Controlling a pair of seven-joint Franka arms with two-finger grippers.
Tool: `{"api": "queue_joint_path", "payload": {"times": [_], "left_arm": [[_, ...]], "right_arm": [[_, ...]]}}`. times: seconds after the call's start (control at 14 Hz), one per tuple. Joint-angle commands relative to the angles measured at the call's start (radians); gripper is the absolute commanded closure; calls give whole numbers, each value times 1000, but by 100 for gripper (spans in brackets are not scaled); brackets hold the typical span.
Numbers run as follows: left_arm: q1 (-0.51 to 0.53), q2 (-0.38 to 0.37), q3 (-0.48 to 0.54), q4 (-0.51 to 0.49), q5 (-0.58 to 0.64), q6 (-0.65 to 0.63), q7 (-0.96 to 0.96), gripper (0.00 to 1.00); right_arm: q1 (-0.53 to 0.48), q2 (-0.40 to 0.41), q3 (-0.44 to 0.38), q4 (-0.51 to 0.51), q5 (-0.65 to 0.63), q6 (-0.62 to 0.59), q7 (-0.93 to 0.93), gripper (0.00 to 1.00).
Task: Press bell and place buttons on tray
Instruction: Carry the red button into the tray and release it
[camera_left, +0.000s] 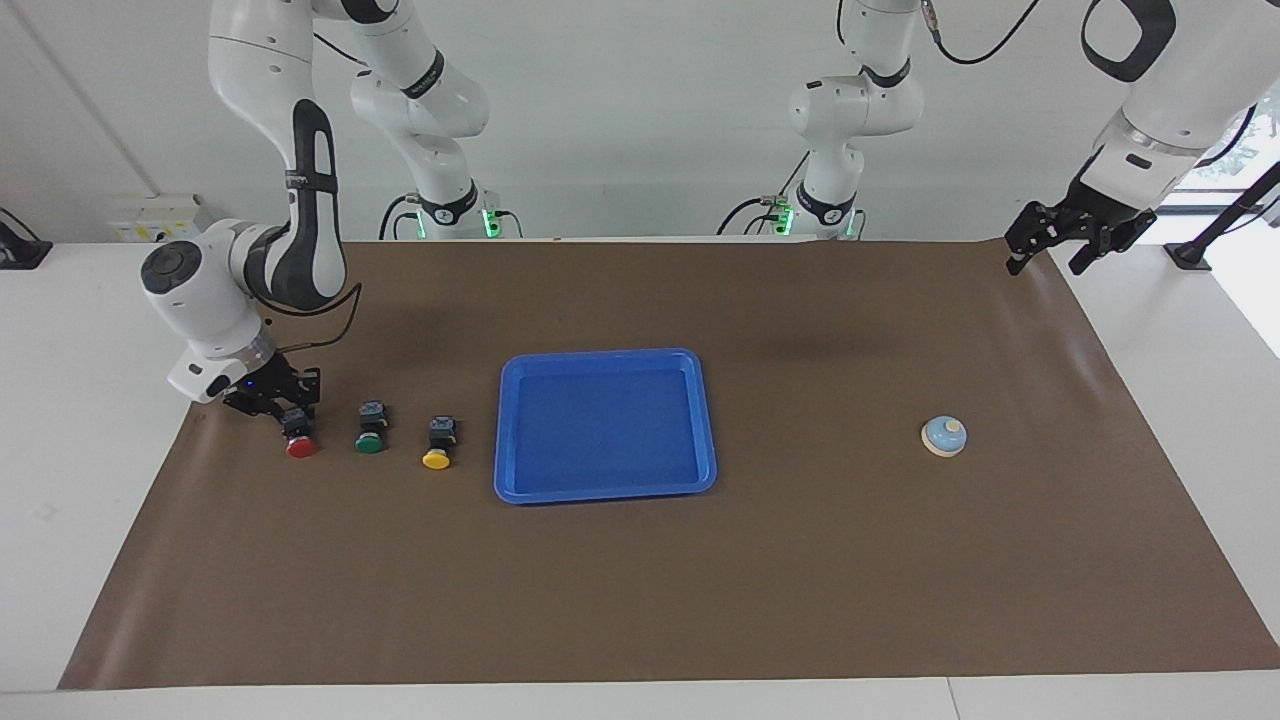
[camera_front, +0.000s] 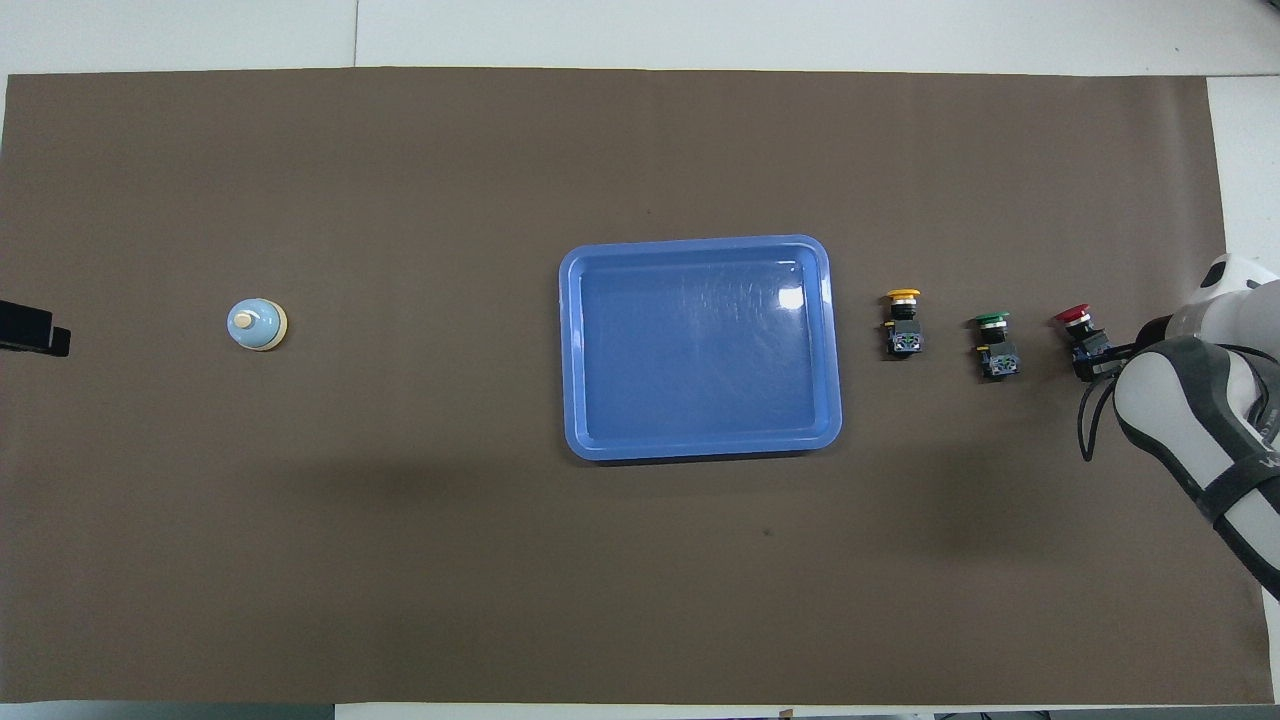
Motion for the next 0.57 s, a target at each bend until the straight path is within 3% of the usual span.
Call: {"api": "queue_joint_path", "payload": {"times": [0.0, 0.14, 0.29, 0.5], "left_arm": [[-3, -15, -4, -26, -15, 4, -9, 0], [-3, -15, -4, -26, -15, 1, -9, 0], [-5, -17, -4, -26, -15, -10, -9, 0], [-7, -17, -4, -29, -15, -10, -9, 0]], "right_arm": [[77, -17, -1, 109, -3, -162, 13, 100], [140, -20, 5, 221, -21, -327, 150, 100], [293, -14, 6, 297, -20, -431, 391, 100], [509, -6, 8, 308, -5, -378, 722, 100]]}}
